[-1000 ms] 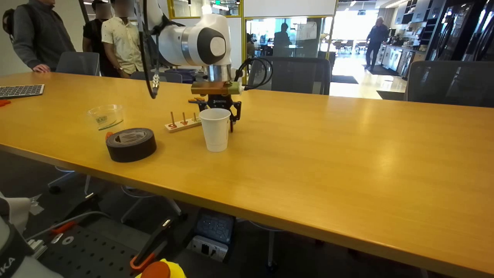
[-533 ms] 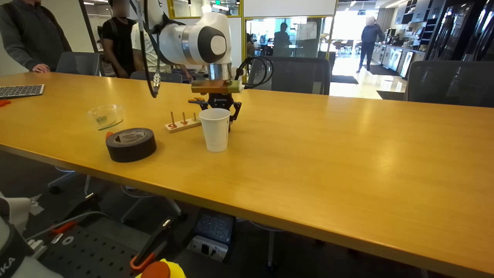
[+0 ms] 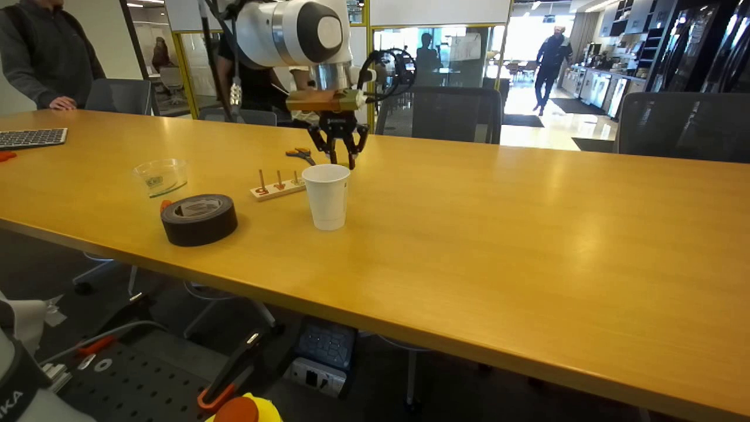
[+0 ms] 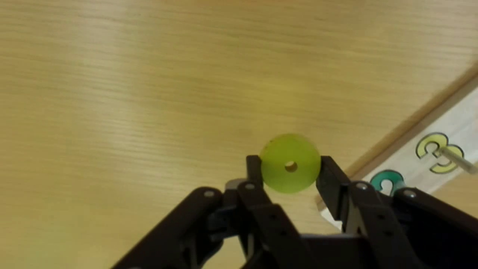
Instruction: Pick up the orange tokens from the table and put them in the colourless cup. Pick up the yellow tokens from the table and put them in the white cup.
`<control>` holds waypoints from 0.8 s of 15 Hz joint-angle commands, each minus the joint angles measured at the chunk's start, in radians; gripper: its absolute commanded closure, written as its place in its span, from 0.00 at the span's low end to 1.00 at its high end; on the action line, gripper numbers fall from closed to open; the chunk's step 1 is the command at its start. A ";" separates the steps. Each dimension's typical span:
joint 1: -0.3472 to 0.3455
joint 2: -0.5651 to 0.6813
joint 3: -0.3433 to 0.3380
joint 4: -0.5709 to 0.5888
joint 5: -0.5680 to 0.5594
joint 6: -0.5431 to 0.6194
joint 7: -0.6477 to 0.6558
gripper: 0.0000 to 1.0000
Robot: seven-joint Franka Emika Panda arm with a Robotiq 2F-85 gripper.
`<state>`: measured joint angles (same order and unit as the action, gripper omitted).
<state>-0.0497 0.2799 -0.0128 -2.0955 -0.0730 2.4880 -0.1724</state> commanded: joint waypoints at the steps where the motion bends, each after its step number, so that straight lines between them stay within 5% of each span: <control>1: 0.034 -0.140 -0.036 -0.036 -0.081 -0.060 0.138 0.80; 7: 0.025 -0.277 -0.049 -0.066 -0.259 -0.243 0.351 0.80; 12: 0.011 -0.322 -0.041 -0.115 -0.226 -0.379 0.325 0.80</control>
<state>-0.0328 0.0019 -0.0572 -2.1697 -0.3087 2.1595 0.1553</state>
